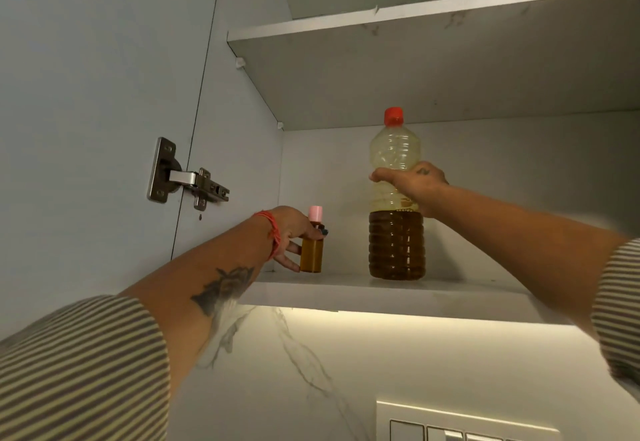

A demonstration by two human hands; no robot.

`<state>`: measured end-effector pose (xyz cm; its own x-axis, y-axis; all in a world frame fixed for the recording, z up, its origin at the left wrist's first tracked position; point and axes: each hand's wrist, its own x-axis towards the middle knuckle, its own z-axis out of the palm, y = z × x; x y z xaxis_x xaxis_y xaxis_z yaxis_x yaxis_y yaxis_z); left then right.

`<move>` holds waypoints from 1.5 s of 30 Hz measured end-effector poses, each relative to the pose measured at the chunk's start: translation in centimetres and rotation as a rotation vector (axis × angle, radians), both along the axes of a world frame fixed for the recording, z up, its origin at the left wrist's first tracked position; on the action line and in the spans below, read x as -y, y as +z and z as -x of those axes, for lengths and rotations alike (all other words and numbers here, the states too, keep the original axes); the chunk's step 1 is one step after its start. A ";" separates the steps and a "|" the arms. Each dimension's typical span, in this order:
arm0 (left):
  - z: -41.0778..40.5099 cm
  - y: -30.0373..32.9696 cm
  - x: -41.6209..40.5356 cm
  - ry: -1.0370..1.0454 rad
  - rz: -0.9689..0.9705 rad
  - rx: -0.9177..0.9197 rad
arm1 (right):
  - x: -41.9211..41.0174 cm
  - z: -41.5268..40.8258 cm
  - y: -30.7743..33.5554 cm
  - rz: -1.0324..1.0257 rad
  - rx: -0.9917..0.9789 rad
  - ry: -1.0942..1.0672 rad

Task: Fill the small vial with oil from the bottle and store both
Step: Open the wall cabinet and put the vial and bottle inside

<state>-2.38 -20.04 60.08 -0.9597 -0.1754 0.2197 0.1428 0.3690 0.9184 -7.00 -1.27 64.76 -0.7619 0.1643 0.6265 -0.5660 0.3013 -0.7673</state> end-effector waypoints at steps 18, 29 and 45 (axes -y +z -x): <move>-1.1 -0.7 -0.1 0.099 0.016 -0.316 | -1.0 -3.3 -1.2 -0.216 0.119 0.064; -13.9 -5.6 -5.7 0.204 -0.112 -0.801 | -3.6 -17.4 -8.0 -0.127 -0.181 0.070; -30.3 -16.3 -11.2 0.193 -0.189 -0.738 | -6.5 -34.4 -20.1 0.062 -0.140 0.263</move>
